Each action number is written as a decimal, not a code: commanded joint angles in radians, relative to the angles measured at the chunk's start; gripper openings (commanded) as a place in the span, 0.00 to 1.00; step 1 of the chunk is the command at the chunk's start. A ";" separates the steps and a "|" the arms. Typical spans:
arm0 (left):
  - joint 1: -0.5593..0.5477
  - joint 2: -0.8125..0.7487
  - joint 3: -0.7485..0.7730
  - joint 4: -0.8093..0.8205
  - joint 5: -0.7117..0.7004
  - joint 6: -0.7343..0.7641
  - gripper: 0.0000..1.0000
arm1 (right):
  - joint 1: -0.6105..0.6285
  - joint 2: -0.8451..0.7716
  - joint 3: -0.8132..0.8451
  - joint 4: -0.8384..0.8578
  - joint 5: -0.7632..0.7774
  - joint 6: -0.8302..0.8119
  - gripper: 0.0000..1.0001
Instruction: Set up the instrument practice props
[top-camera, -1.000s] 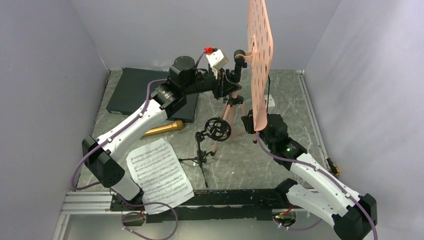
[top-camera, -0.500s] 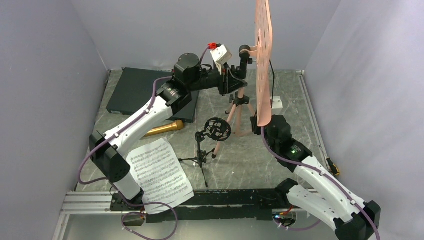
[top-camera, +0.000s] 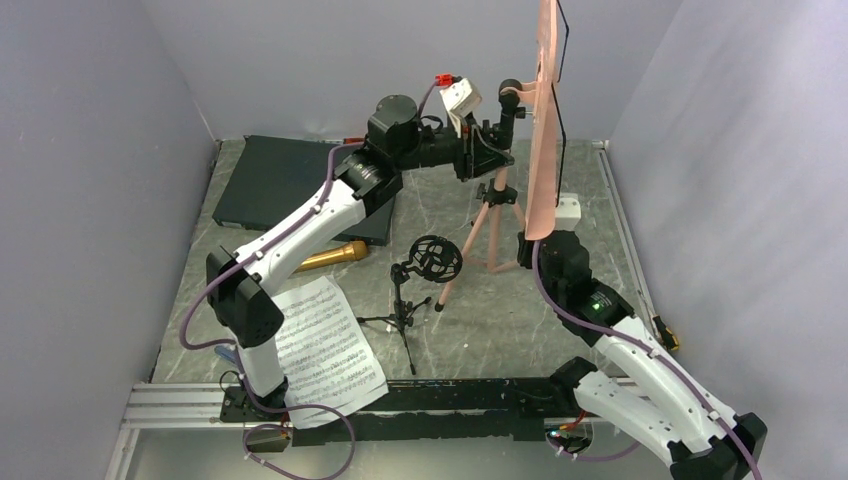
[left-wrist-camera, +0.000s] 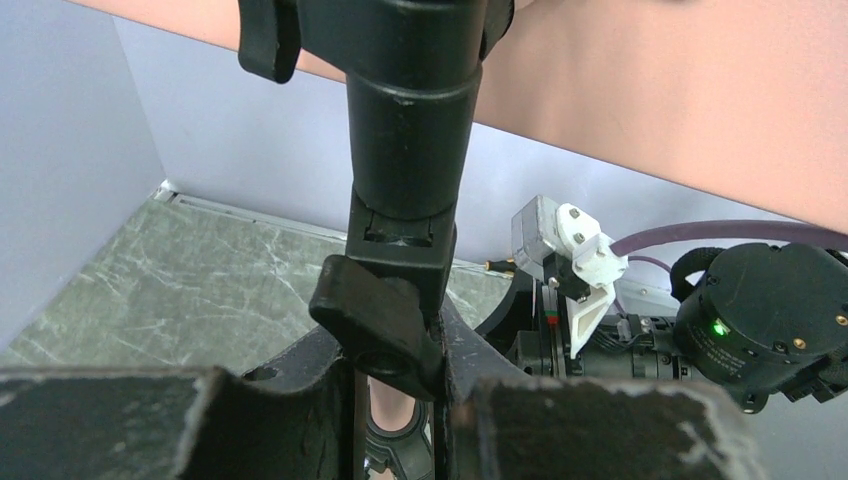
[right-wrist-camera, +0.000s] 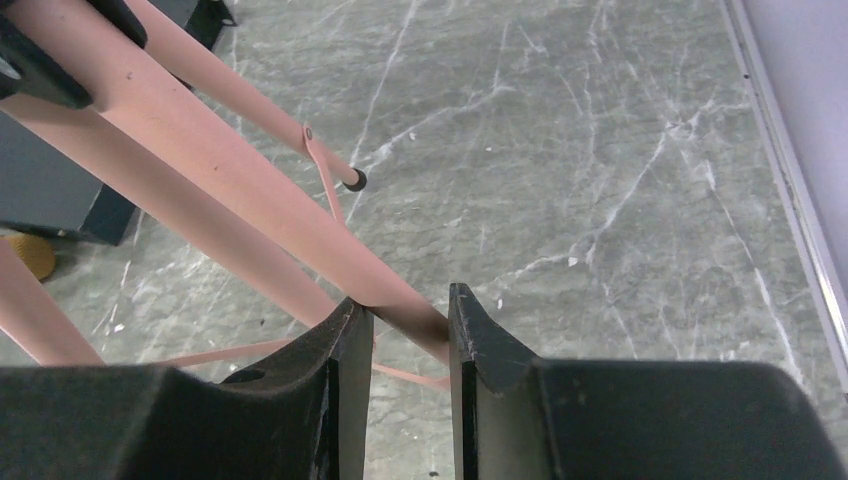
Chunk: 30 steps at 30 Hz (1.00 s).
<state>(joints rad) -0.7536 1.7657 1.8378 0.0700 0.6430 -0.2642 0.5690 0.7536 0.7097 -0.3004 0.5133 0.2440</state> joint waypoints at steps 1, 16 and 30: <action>0.018 -0.103 0.216 0.361 0.042 -0.015 0.03 | -0.063 0.030 0.004 -0.075 0.244 0.119 0.00; 0.160 -0.052 0.282 0.342 0.073 -0.070 0.03 | -0.250 0.125 -0.116 0.112 -0.056 0.195 0.00; 0.197 0.065 0.422 0.359 0.163 -0.165 0.03 | -0.273 0.201 -0.169 0.181 -0.072 0.231 0.00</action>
<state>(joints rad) -0.5205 1.8805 2.1521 0.0898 0.7242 -0.3588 0.3019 0.9688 0.5320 -0.1505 0.4194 0.4465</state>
